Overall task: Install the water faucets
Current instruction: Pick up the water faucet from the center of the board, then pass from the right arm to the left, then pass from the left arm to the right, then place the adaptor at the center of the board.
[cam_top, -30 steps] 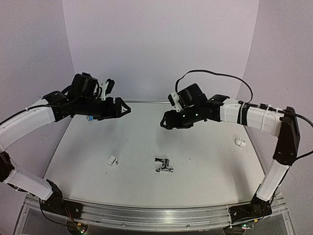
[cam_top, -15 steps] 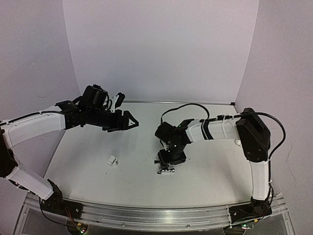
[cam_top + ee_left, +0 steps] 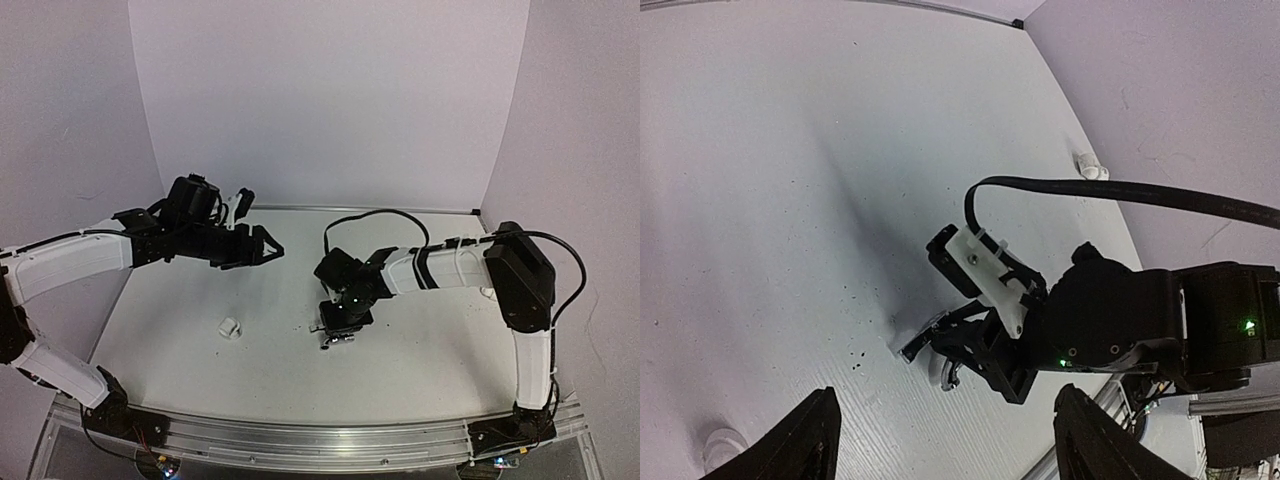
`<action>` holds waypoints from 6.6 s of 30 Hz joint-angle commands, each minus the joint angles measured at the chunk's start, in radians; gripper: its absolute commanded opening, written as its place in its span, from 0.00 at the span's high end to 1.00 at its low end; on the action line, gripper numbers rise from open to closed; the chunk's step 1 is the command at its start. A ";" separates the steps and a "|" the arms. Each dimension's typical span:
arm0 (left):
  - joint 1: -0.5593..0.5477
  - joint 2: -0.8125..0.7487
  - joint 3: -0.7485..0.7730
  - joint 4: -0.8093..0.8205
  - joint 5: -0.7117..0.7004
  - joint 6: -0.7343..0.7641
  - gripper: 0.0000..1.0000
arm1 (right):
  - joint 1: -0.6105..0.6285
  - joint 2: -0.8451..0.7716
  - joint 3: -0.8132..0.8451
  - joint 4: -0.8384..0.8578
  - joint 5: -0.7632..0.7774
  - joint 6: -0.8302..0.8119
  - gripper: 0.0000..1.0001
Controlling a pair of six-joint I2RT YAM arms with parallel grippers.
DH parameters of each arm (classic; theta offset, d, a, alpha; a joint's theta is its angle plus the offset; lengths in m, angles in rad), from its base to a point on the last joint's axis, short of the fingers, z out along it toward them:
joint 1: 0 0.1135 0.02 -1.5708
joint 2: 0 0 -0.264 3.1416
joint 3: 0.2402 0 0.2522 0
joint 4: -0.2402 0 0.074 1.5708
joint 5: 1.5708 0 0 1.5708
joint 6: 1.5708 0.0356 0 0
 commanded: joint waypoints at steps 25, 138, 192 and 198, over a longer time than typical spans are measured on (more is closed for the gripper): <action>-0.016 -0.168 -0.292 1.034 0.314 0.221 0.26 | -0.213 -0.151 -0.070 2.162 -0.650 1.161 1.00; -0.220 -0.065 -0.126 0.396 -0.473 1.079 1.00 | -0.124 -0.158 0.229 0.443 -0.706 0.135 1.00; 0.085 0.395 0.071 -0.504 -0.145 0.243 0.31 | -0.221 -0.841 -0.513 0.628 -0.101 -0.533 1.00; 0.080 0.411 0.069 -0.506 -0.184 0.247 0.57 | -0.221 -0.832 -0.508 0.628 -0.107 -0.536 1.00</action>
